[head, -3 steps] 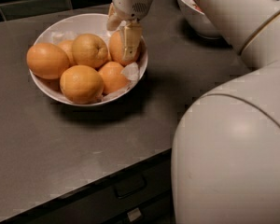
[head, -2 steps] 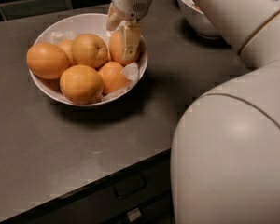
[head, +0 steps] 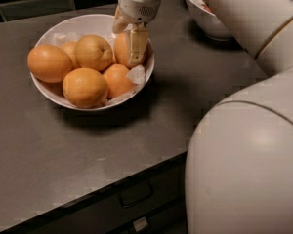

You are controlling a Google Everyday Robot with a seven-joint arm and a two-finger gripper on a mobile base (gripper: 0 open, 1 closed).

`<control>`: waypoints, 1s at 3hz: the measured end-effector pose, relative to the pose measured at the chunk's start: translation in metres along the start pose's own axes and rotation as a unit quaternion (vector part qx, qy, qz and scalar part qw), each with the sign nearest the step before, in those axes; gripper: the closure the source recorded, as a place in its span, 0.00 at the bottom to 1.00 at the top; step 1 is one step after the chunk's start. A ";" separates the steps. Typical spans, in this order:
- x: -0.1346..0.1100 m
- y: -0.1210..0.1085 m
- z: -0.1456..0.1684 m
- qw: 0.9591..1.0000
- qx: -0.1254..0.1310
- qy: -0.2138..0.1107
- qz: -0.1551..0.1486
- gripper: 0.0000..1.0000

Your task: Pick orange from white bowl

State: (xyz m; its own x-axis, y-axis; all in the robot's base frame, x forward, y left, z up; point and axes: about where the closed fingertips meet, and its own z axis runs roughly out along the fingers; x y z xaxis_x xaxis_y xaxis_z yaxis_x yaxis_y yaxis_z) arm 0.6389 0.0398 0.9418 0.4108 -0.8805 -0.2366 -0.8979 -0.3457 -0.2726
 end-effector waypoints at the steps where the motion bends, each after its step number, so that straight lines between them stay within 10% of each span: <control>1: 0.001 0.011 0.000 1.000 -0.010 0.003 0.010 0.29; 3: 0.012 0.014 0.008 0.999 -0.029 0.008 0.016 0.30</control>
Offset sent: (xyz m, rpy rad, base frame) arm -0.0192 -0.0227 -0.0118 -0.0382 0.0832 -0.0389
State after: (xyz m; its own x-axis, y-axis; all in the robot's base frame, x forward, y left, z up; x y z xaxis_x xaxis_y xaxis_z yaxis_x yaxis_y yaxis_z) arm 0.6325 0.0271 0.9275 0.3788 -0.8965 -0.2300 -0.9188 -0.3344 -0.2098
